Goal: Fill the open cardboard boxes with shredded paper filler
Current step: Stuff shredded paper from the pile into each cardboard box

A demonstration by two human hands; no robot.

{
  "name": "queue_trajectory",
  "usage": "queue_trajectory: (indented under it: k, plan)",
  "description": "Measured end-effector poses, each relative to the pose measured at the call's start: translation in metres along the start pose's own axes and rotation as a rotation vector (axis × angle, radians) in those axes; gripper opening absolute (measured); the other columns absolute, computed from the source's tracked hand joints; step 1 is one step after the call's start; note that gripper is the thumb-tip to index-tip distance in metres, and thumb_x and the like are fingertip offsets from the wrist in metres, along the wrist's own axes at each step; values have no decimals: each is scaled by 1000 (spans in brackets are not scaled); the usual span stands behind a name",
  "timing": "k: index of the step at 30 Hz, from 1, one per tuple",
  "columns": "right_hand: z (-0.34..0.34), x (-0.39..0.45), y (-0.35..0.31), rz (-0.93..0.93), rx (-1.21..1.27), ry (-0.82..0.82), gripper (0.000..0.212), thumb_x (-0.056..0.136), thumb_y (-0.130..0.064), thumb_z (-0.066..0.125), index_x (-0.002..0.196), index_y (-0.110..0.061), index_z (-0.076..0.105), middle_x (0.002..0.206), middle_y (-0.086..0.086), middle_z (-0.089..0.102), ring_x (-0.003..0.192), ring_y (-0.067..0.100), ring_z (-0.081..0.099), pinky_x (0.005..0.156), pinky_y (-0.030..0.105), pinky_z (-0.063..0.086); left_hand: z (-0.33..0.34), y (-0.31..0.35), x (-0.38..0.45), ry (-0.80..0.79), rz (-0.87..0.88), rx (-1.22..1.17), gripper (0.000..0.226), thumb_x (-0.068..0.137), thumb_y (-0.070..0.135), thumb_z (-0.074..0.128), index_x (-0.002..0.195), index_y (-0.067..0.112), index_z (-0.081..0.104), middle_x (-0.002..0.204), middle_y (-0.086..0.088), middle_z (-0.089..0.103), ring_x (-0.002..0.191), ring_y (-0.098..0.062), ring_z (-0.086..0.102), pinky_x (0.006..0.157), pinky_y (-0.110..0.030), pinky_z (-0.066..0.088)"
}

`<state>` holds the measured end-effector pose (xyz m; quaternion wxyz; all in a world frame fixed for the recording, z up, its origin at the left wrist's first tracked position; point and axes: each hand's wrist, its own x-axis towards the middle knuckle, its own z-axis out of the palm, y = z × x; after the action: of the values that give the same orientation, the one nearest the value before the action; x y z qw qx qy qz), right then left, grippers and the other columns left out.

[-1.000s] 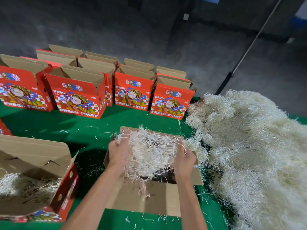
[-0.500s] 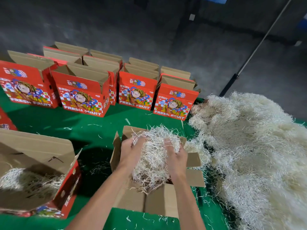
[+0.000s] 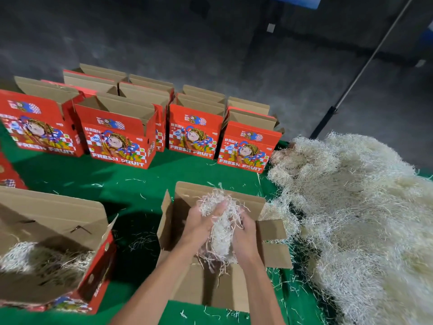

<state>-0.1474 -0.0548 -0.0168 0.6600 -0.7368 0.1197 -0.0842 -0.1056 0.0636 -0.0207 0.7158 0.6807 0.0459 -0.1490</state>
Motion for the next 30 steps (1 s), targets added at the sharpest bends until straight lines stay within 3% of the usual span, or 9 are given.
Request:
queue_trajectory:
  k: [4,7,10,15,20,24,26,28,30]
  plan:
    - [-37,4,-12,82,73,388,7,98,-39,55,99,-43,61,96,-9,69,105,27,61,85,38,58,-33,8,10,255,-119,-74,112,54,88,70,141,26,37,124,6,56,110,-19,57,100,-45,45]
    - [-63,5,-13,56,157,430,41,86,-67,56,119,-43,63,113,-19,67,120,18,57,103,40,43,-55,17,21,303,-182,-286,109,64,76,73,149,26,27,139,-8,51,118,-26,55,105,-53,42]
    - [-51,3,-17,146,69,219,81,74,-93,39,141,-48,46,144,-5,53,131,21,48,112,51,23,-42,26,15,50,-257,-533,84,75,73,64,136,16,54,122,-14,68,107,-35,68,95,-58,51]
    - [-12,-11,-4,286,-160,-199,113,66,-95,51,157,-36,20,159,-7,31,143,21,38,112,54,32,-21,33,10,-9,-294,-796,56,87,59,53,115,12,66,107,-17,74,85,-31,74,72,-44,60]
    - [-6,-6,-5,210,-30,-133,39,82,-59,71,120,-54,61,121,-26,67,121,8,60,97,36,49,-27,22,7,27,-194,-530,71,85,74,52,136,25,56,124,-2,69,111,-23,66,100,-50,48]
    - [-5,-6,-3,190,55,-60,56,88,-64,58,137,-39,48,121,-28,58,110,-2,59,101,36,41,-17,10,-12,93,-134,75,105,67,90,47,151,30,30,124,17,57,115,-13,57,103,-45,40]
    - [5,-6,0,237,48,8,55,93,-54,54,142,-30,43,130,-3,58,118,20,59,107,47,42,-6,-4,-16,99,-147,85,87,83,75,46,155,32,19,145,7,46,132,-20,47,110,-48,37]
    - [6,-4,0,205,41,84,20,99,-38,56,119,-40,59,121,25,58,113,48,55,99,62,45,-5,-12,-13,115,-131,55,66,92,64,48,145,27,36,130,7,56,110,-10,56,94,-41,50]
    - [-5,1,1,210,24,156,20,97,-22,60,110,-37,63,96,12,70,91,45,64,85,58,53,-15,-9,-5,212,-101,-37,44,86,69,56,103,29,54,84,12,55,68,-4,48,59,-25,43]
